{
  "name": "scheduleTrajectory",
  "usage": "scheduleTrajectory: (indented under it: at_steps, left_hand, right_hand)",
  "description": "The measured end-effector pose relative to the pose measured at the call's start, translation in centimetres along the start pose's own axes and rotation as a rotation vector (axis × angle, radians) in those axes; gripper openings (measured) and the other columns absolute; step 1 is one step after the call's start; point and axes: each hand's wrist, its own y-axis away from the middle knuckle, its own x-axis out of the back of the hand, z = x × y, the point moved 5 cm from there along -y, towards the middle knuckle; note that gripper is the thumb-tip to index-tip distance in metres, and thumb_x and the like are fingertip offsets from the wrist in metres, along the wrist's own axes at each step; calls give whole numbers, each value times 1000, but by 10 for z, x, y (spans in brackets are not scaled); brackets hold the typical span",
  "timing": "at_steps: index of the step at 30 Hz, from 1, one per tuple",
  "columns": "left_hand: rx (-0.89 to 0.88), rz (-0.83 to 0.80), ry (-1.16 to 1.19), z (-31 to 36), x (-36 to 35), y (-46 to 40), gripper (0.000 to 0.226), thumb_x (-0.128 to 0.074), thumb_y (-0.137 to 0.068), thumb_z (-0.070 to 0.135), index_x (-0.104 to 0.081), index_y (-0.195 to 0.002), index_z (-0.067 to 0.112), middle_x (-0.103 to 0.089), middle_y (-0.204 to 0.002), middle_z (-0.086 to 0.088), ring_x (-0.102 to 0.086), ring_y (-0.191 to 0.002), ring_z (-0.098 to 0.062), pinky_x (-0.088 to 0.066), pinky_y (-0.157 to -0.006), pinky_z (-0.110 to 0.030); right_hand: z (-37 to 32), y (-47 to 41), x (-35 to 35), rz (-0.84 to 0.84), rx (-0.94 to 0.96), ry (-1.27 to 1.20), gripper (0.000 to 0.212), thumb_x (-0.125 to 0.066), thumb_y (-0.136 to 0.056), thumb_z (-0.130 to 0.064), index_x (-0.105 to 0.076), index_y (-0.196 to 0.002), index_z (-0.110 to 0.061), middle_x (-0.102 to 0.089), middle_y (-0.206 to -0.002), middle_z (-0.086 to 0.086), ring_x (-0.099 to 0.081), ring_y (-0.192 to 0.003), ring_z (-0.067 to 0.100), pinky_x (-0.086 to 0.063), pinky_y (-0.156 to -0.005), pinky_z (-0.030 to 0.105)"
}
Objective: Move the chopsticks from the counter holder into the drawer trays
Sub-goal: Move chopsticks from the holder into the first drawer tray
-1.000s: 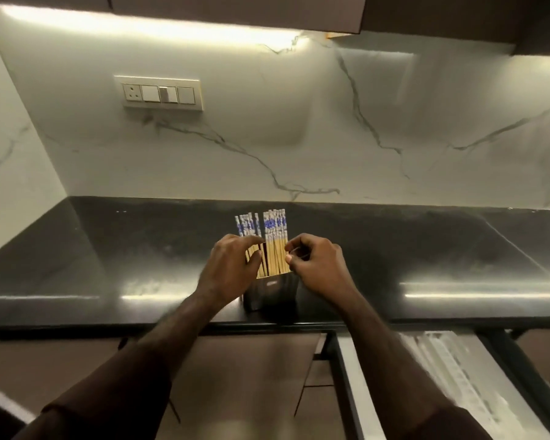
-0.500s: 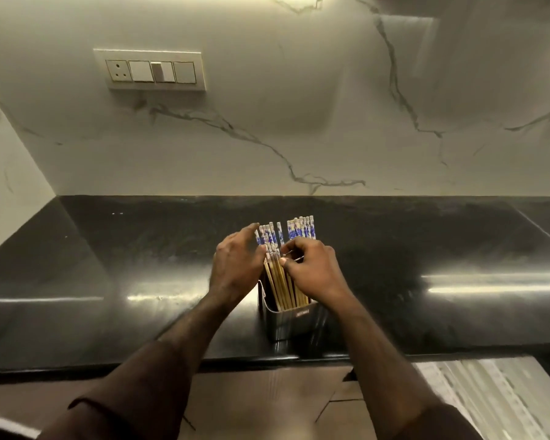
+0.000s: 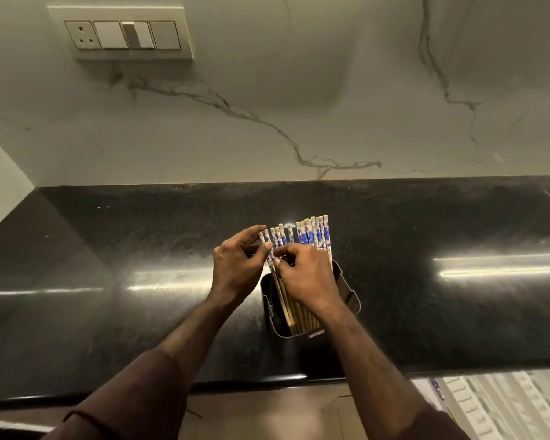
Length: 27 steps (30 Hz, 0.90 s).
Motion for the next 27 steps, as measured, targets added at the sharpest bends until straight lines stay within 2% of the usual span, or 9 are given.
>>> scheduleTrajectory:
  at_steps: [3,5,11,16,19,21,24,27]
  left_hand:
    - [80,1,139,-2,-4,-4,34,-76,-81,9,-70,-114,10,-74,-105,-7,-71,-96,-11,-59,-85,-34]
    - [120,3,187,-3,-6,-6,31,-77,-80,7,-71,-110,10,-75,-100,-6,-72,-93,-13,-60,-84,-38]
    - [192,-15,302,-5,-14,-8,29,-78,-79,4,-70,-105,10,-76,-92,-7,-74,-86,-18,-61,-78,-42]
    - [192,-72,375,-4,-23,-7,32,-78,-78,2,-68,-106,11,-76,-92,-7,-74,-85,-16,-61,-75,-35]
    - [194,-67,403,-3,-26,-7,32,-76,-78,-1,-68,-107,11,-76,-93,-8,-74,-87,-19,-61,-73,-33]
    - [198,-63,411,-3,-26,-8,32,-76,-78,-2,-68,-108,9,-76,-92,-10,-75,-85,-22,-62,-73,-37]
    - [210,-61,419,-3,-26,-9,33,-76,-78,-3,-68,-108,7,-75,-91,-13,-75,-83,-25,-61,-76,-44]
    - [205,-43,419,-3,-22,-9,32,-77,-77,-4,-69,-105,8,-75,-89,-14,-75,-82,-27,-61,-76,-49]
  right_hand:
    - [0,2,1,46,-5,14,16,-66,-91,-22,-69,-106,-19,-73,-95,-2,-66,-84,6,-56,-80,27]
    - [2,4,0,57,-16,8,16,-67,-90,-23,-68,-106,-20,-72,-94,-3,-65,-83,6,-56,-79,27]
    - [7,8,-3,53,-59,-23,15,-67,-91,-25,-61,-105,-24,-69,-92,-6,-65,-83,7,-57,-78,31]
    - [11,11,-3,57,-110,-70,23,-64,-92,-22,-53,-112,-22,-65,-88,-8,-66,-79,7,-58,-74,30]
    - [13,14,-2,67,-111,-77,23,-62,-94,-21,-55,-116,-22,-68,-91,-6,-66,-78,5,-53,-67,21]
    - [13,15,-1,80,-107,-78,22,-61,-94,-22,-58,-116,-23,-70,-96,-5,-65,-82,5,-50,-69,19]
    - [14,16,0,93,-102,-72,23,-62,-93,-24,-61,-116,-24,-72,-99,-5,-65,-86,7,-53,-78,25]
    - [13,15,3,86,-81,-60,28,-66,-91,-25,-64,-119,-22,-73,-100,-4,-65,-85,4,-51,-80,21]
